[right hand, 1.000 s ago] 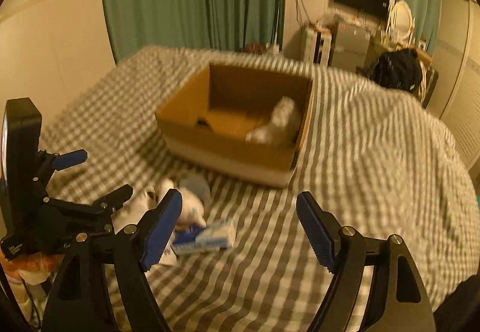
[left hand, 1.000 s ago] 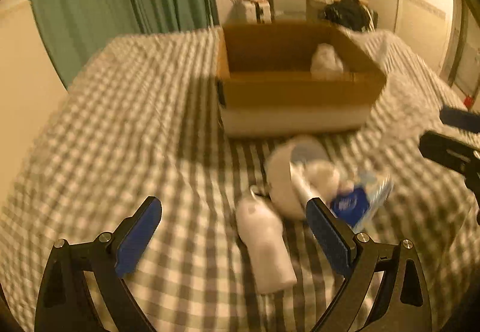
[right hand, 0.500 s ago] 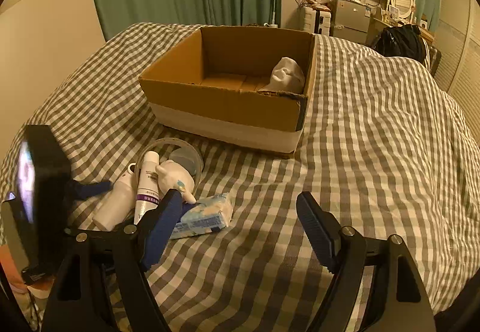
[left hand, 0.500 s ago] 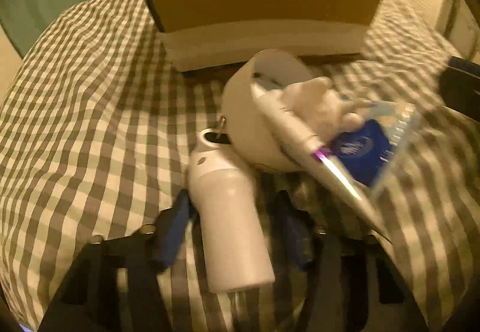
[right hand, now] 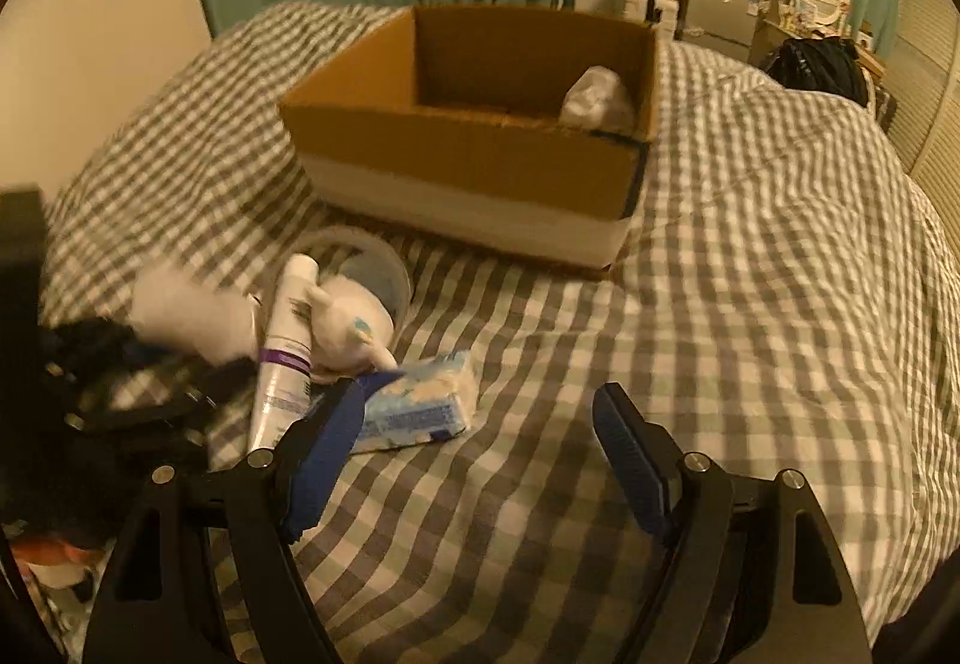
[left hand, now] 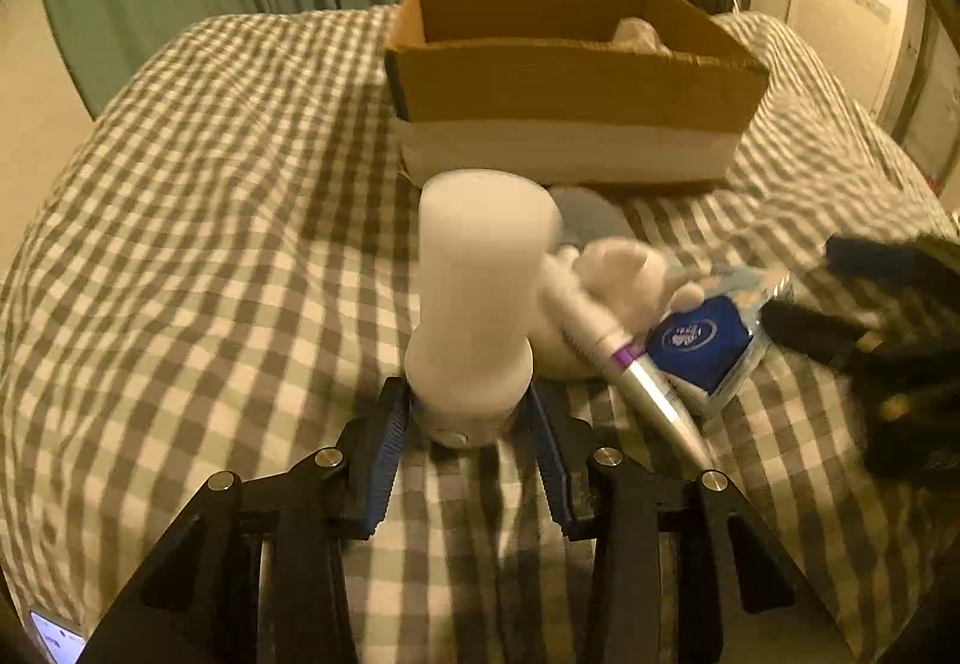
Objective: Organize objects
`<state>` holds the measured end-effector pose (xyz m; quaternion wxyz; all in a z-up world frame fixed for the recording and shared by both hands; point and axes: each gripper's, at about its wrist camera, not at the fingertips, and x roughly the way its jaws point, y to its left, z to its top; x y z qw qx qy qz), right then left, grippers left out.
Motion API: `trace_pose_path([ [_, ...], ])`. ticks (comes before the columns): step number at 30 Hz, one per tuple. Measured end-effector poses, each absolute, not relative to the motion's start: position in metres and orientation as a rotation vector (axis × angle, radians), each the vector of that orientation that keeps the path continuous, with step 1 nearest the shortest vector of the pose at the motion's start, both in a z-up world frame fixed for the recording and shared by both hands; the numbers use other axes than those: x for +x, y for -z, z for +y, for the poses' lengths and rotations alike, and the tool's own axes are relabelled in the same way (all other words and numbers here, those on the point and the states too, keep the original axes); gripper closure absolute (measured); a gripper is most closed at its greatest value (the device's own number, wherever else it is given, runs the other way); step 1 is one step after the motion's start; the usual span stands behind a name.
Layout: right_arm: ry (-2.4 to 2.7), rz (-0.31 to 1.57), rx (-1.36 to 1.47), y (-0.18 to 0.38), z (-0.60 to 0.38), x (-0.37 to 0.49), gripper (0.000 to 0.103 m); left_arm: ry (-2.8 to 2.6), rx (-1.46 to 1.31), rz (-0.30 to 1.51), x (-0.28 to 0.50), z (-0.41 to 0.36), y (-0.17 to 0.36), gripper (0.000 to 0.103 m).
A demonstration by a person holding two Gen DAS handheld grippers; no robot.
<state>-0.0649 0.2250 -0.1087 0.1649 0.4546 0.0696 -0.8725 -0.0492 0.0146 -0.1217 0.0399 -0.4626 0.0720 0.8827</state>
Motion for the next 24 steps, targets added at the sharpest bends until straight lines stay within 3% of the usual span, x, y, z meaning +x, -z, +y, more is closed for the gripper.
trace_pose_path([
  [16, 2.267, 0.421, 1.366, 0.145, 0.171, -0.067, 0.025, -2.736, -1.389, 0.18, -0.054, -0.001, 0.115, 0.063],
  [17, 2.27, 0.434, 1.365, 0.145, 0.17, -0.066, 0.027, -2.736, -1.39, 0.178, -0.054, -0.001, 0.115, 0.063],
  [19, 2.272, 0.439, 1.353, 0.145, 0.169, -0.064, 0.056, -2.737, -1.389, 0.176, -0.053, -0.002, 0.115, 0.063],
  [22, 2.254, 0.414, 1.334, 0.143, 0.169, -0.062, 0.07, -2.738, -1.39, 0.173, -0.05, -0.002, 0.113, 0.063],
  [24, 2.259, 0.412, 1.318, 0.141, 0.169, -0.059, 0.072, -2.74, -1.388, 0.169, -0.047, -0.002, 0.111, 0.063],
])
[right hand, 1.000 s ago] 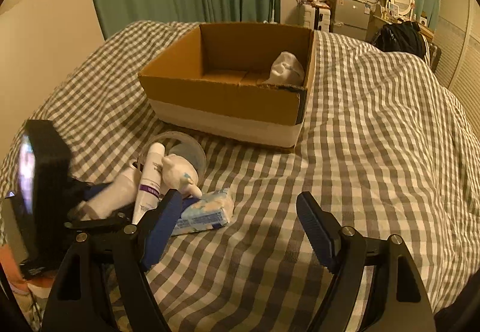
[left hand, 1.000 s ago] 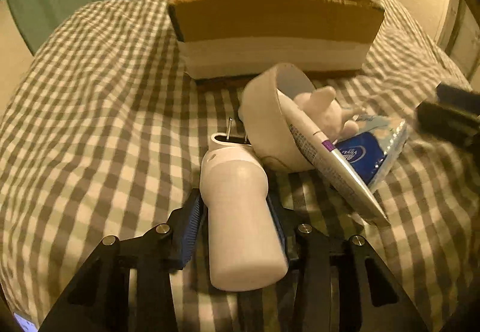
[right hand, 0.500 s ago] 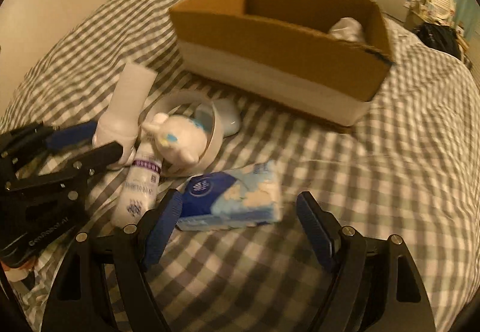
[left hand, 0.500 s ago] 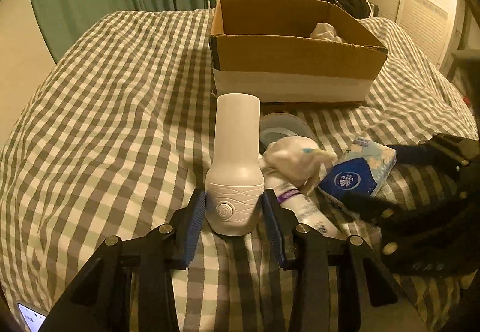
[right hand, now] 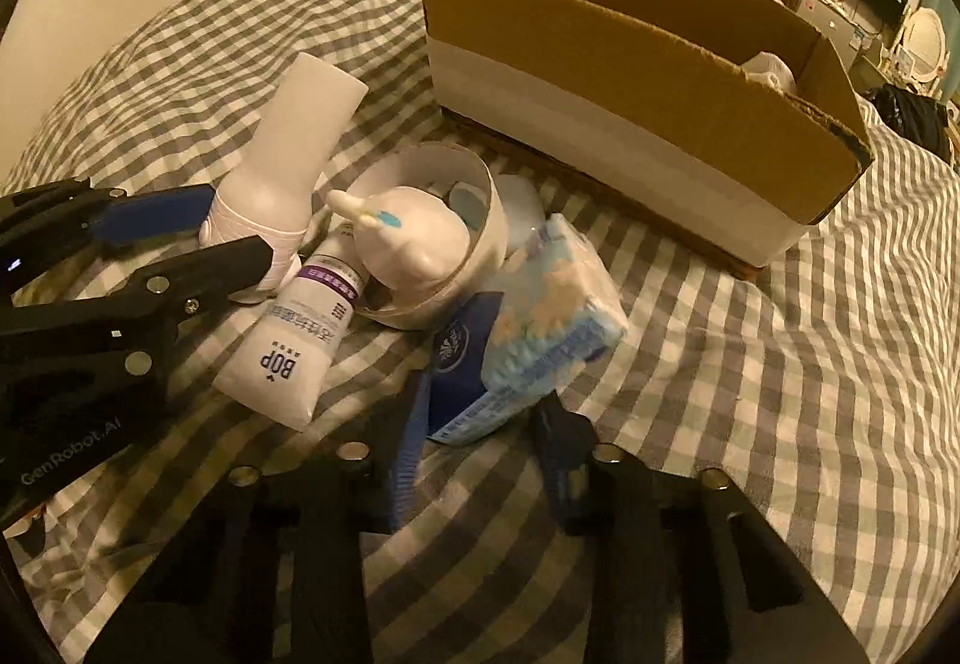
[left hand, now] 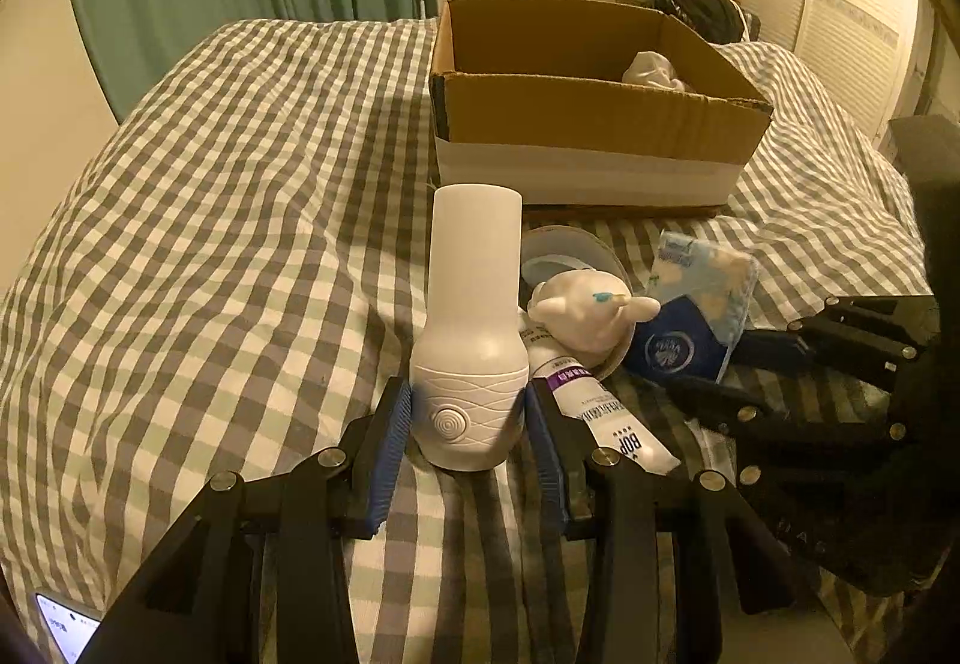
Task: Organize objects
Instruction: 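Lower the tissue pack into the box and open the right gripper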
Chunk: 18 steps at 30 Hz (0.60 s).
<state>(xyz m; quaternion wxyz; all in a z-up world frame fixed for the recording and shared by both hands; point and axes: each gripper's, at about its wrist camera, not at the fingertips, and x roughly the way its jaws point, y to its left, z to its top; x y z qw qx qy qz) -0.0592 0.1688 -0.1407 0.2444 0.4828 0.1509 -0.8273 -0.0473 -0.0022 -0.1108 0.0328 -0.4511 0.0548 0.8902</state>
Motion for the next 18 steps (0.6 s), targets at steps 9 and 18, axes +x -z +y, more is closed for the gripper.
trace_pose_path([
  [9, 2.362, 0.357, 1.213, 0.108, 0.183, -0.038, 0.074, -2.757, -1.328, 0.152, -0.034, 0.002, 0.086, 0.064],
  [18, 2.464, 0.346, 1.085, 0.054, 0.203, -0.025, 0.074, -2.771, -1.215, 0.107, -0.034, 0.006, 0.045, 0.068],
])
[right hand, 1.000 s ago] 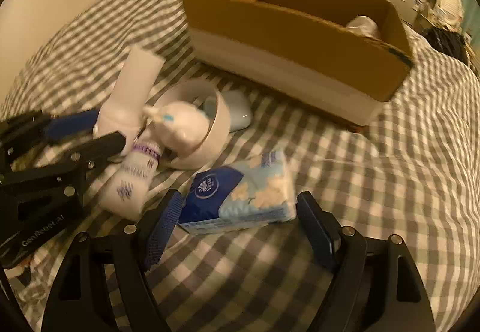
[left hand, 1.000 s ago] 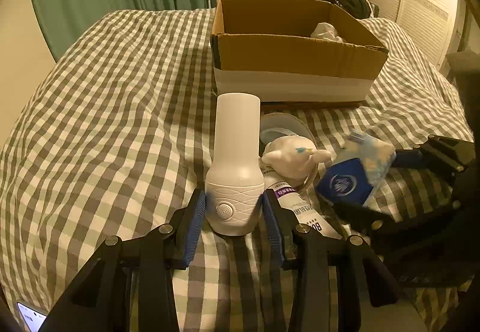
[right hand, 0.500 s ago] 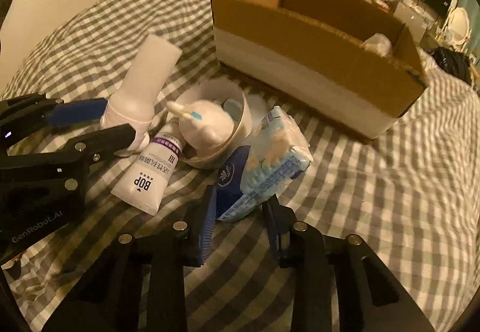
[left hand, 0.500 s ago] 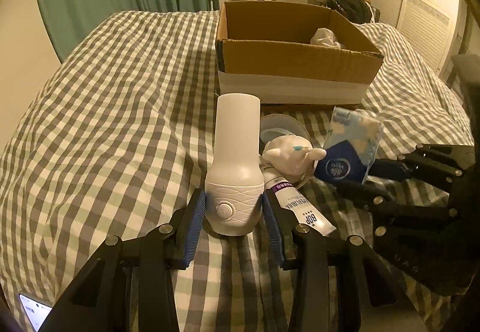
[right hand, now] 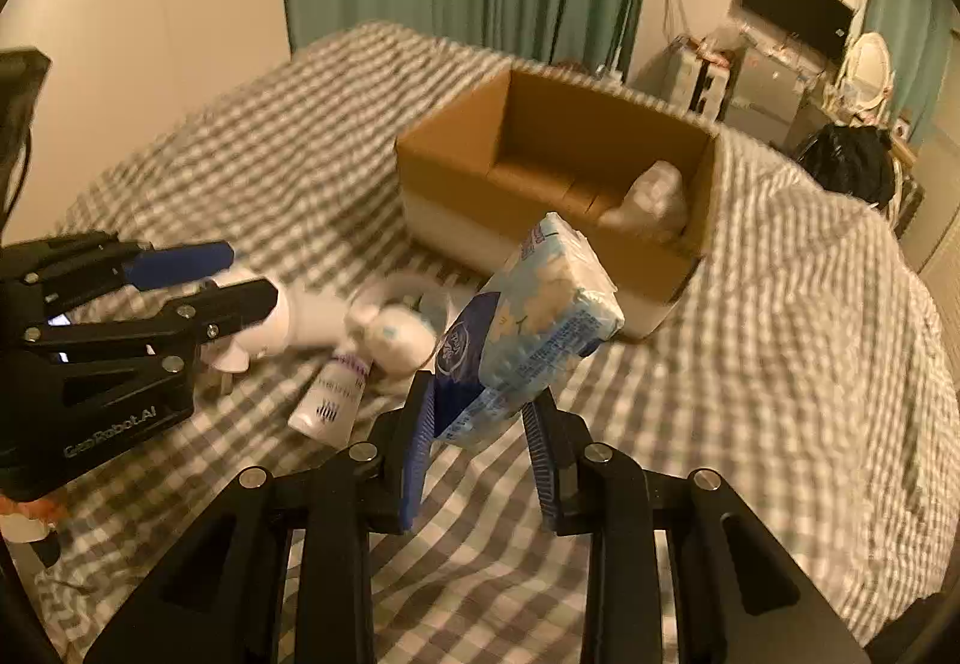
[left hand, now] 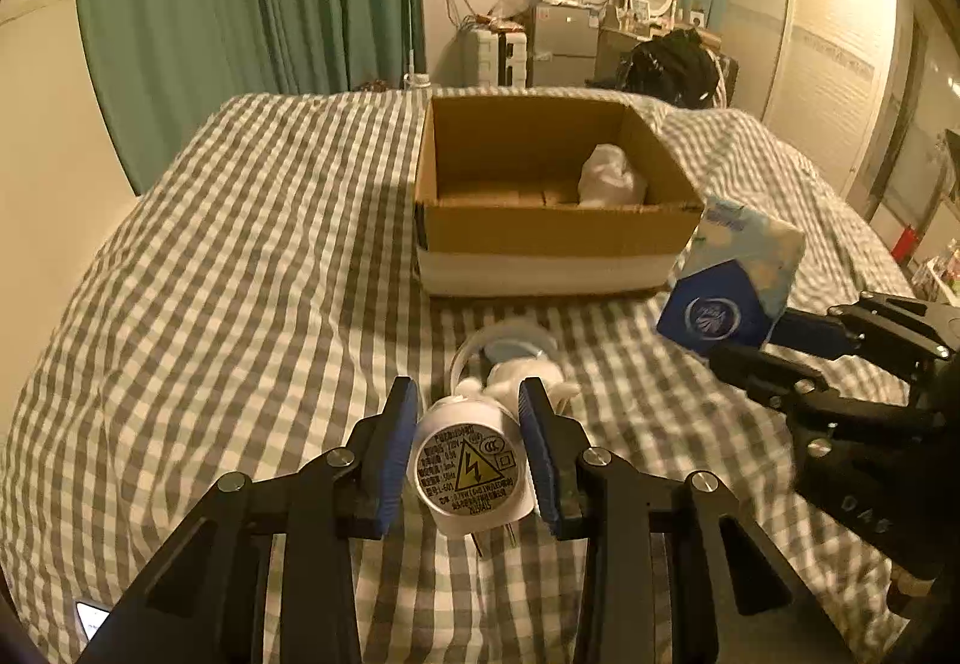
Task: Organize objects
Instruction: 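Lower the tissue pack into the box and open the right gripper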
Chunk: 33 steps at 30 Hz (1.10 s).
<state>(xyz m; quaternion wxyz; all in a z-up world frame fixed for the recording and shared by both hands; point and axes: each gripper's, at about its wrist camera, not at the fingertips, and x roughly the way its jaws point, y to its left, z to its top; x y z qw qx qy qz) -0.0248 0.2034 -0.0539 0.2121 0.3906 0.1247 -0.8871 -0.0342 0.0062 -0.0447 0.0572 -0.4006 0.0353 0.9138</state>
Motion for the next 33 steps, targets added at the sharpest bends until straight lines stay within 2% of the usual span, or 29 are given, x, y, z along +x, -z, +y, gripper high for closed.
trace_pose_path([
  [3, 2.49, 0.342, 1.044, 0.039, 0.206, -0.02, 0.074, -2.767, -1.193, 0.096, -0.042, 0.007, 0.031, 0.069],
  [4, 2.496, 0.345, 1.033, 0.033, 0.208, -0.02, 0.074, -2.775, -1.17, 0.103, -0.045, 0.008, 0.023, 0.073],
  [5, 2.501, 0.347, 1.022, 0.028, 0.209, -0.021, 0.074, -2.783, -1.139, 0.119, -0.049, 0.01, 0.014, 0.088],
  [6, 2.506, 0.348, 1.009, 0.023, 0.211, -0.022, 0.074, -2.787, -1.122, 0.126, -0.053, 0.012, 0.008, 0.09],
  [11, 2.53, 0.352, 0.945, -0.001, 0.212, -0.04, 0.074, -2.784, -1.049, 0.122, -0.089, 0.021, -0.018, 0.09],
  [19, 2.541, 0.322, 0.915, -0.018, 0.213, -0.096, 0.074, -2.742, -1.08, 0.127, -0.169, 0.04, -0.018, 0.09],
  [26, 2.524, 0.255, 0.987, -0.009, 0.214, -0.171, 0.074, -2.682, -1.161, 0.132, -0.238, 0.05, 0.02, 0.09],
  [33, 2.48, 0.194, 1.109, 0.032, 0.211, -0.234, 0.072, -2.624, -1.217, 0.162, -0.275, 0.05, 0.061, 0.09],
])
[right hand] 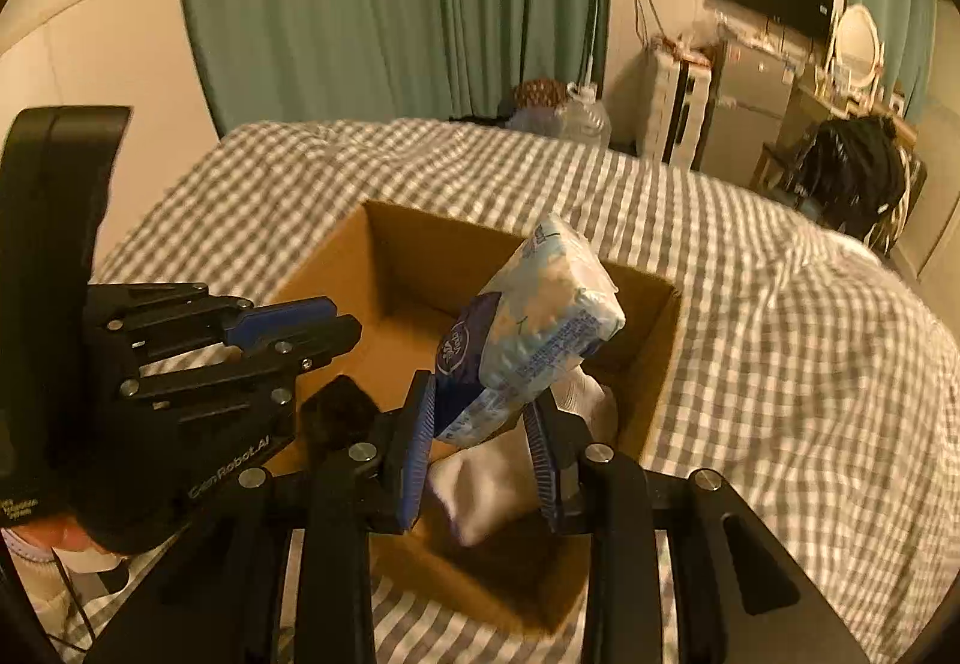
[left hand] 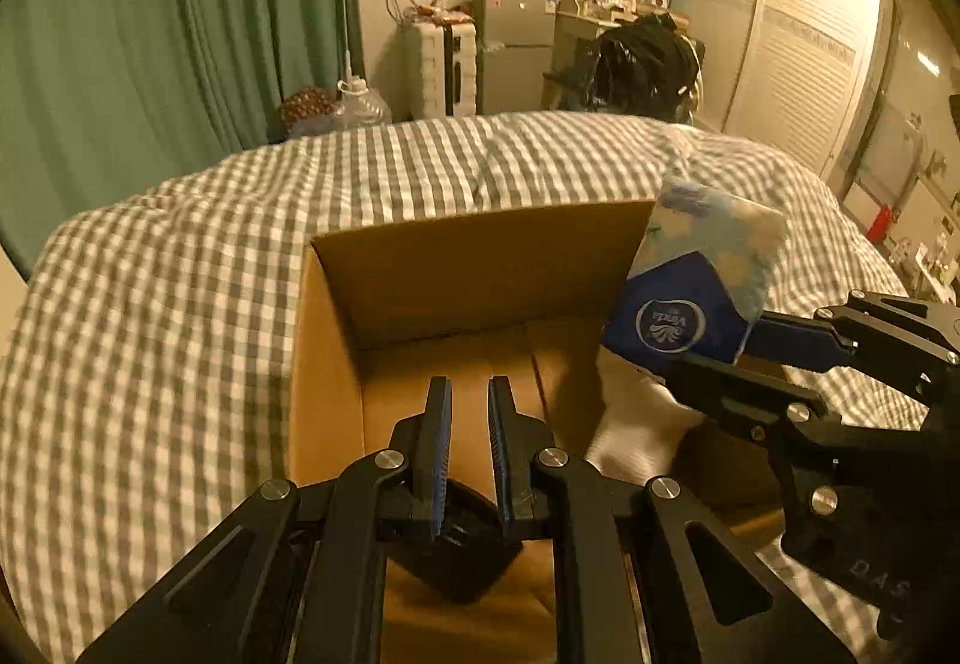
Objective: Organize objects
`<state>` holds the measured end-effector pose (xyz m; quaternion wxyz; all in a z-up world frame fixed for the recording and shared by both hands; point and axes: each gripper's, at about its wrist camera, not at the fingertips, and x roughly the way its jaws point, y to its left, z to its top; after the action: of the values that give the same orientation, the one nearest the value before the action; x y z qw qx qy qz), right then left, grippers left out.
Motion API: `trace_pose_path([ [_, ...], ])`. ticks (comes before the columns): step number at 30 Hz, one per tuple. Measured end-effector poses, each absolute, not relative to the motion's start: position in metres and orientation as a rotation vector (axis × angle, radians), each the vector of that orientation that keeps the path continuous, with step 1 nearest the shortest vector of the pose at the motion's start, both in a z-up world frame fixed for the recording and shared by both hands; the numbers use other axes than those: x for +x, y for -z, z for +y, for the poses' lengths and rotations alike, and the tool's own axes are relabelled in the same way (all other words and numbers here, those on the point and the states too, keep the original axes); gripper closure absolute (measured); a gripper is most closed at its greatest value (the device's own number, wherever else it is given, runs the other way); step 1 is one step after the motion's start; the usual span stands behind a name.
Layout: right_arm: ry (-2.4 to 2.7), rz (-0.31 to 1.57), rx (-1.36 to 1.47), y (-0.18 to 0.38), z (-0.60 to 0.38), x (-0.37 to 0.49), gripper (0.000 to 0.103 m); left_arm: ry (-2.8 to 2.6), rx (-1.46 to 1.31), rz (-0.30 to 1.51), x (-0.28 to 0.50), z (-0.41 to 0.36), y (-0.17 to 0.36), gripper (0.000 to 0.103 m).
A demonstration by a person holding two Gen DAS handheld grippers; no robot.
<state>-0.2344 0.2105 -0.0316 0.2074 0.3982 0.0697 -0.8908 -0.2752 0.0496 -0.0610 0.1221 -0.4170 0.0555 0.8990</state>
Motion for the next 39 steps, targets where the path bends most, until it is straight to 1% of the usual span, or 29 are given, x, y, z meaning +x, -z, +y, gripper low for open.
trace_pose_path([
  [3, 2.482, 0.171, 1.129, 0.045, 0.215, -0.243, 0.071, -2.609, -1.252, 0.149, -0.279, 0.045, 0.071, 0.087],
  [4, 2.483, 0.163, 1.127, 0.047, 0.216, -0.244, 0.068, -2.601, -1.271, 0.142, -0.279, 0.044, 0.074, 0.082],
  [5, 2.485, 0.153, 1.119, 0.047, 0.219, -0.243, 0.065, -2.597, -1.285, 0.138, -0.279, 0.042, 0.075, 0.074],
  [6, 2.49, 0.146, 1.11, 0.047, 0.221, -0.242, 0.055, -2.599, -1.289, 0.136, -0.278, 0.042, 0.074, 0.069],
  [8, 2.521, 0.128, 1.071, 0.039, 0.227, -0.235, 0.046, -2.615, -1.277, 0.136, -0.272, 0.041, 0.067, 0.044],
  [11, 2.565, 0.081, 1.01, 0.016, 0.237, -0.223, 0.044, -2.65, -1.235, 0.137, -0.255, 0.038, 0.049, 0.029],
  [12, 2.575, 0.068, 0.996, 0.009, 0.24, -0.217, 0.041, -2.66, -1.224, 0.137, -0.249, 0.037, 0.041, 0.027],
  [13, 2.588, 0.063, 0.98, 0.0, 0.243, -0.211, 0.039, -2.674, -1.21, 0.136, -0.242, 0.035, 0.033, 0.022],
  [14, 2.599, 0.066, 0.965, -0.007, 0.245, -0.203, 0.038, -2.687, -1.195, 0.134, -0.236, 0.034, 0.025, 0.017],
  [16, 2.625, 0.089, 0.927, -0.025, 0.248, -0.183, 0.036, -2.716, -1.155, 0.131, -0.219, 0.03, 0.007, 0.01],
  [19, 2.663, 0.114, 0.871, -0.053, 0.25, -0.16, 0.029, -2.754, -1.103, 0.147, -0.194, 0.024, -0.017, 0.007],
  [20, 2.674, 0.121, 0.852, -0.063, 0.25, -0.149, 0.029, -2.765, -1.091, 0.151, -0.187, 0.024, -0.024, 0.005],
  [24, 2.698, 0.155, 0.804, -0.089, 0.247, -0.113, 0.023, -2.803, -1.043, 0.148, -0.152, 0.013, -0.045, 0.002],
  [29, 2.718, 0.203, 0.769, -0.105, 0.24, -0.07, 0.02, -2.825, -1.065, 0.14, -0.118, 0.0, -0.043, 0.001],
  [34, 2.696, 0.223, 0.811, -0.085, 0.234, -0.049, 0.019, -2.854, -1.136, 0.154, -0.098, -0.008, -0.015, 0.001],
  [39, 2.658, 0.216, 0.907, -0.037, 0.228, -0.051, 0.019, -2.831, -1.211, 0.114, -0.093, -0.014, 0.025, 0.001],
])
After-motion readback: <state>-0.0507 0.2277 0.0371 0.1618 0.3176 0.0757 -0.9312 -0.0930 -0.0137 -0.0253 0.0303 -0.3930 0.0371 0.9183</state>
